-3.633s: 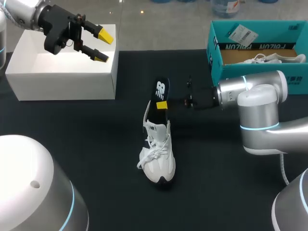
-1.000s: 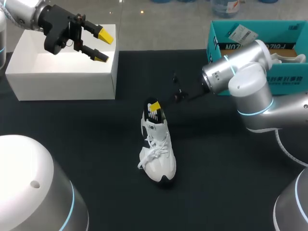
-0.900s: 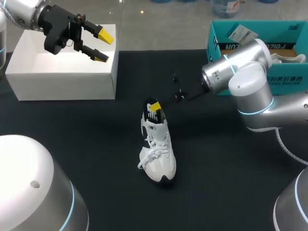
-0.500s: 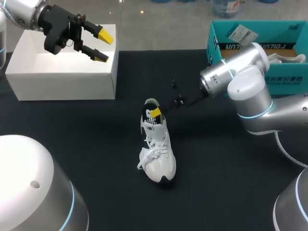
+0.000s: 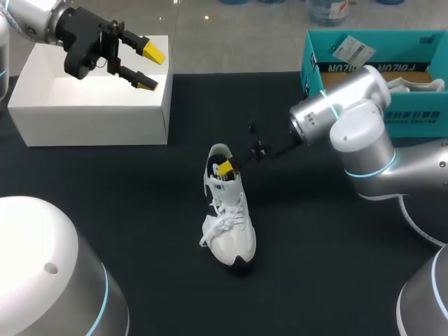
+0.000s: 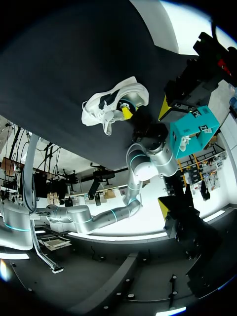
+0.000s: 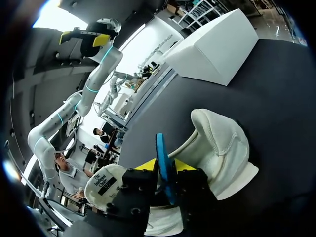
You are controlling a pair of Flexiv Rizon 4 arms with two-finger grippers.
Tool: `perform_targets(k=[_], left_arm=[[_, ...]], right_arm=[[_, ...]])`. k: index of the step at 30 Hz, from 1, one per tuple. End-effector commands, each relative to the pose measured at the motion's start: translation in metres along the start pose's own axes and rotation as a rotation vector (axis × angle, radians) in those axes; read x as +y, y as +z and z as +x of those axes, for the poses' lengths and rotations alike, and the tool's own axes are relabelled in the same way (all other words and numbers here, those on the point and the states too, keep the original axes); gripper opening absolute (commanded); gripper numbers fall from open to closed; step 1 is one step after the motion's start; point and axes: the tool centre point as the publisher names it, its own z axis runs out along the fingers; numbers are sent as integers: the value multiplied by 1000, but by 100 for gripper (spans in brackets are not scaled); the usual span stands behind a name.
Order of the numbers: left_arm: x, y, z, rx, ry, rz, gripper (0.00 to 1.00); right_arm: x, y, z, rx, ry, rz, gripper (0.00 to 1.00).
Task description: Take the shoe out of the shoebox, open the shoe tongue, remove and reinsert the insole, then place the shoe into the shoebox
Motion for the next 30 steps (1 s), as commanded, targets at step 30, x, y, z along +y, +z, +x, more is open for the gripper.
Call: perform_targets(k=[30], left_arm=[[1,-1,0,2,1,4,100]], right_arm=[[37,-38,38,-131,18,-41,100]])
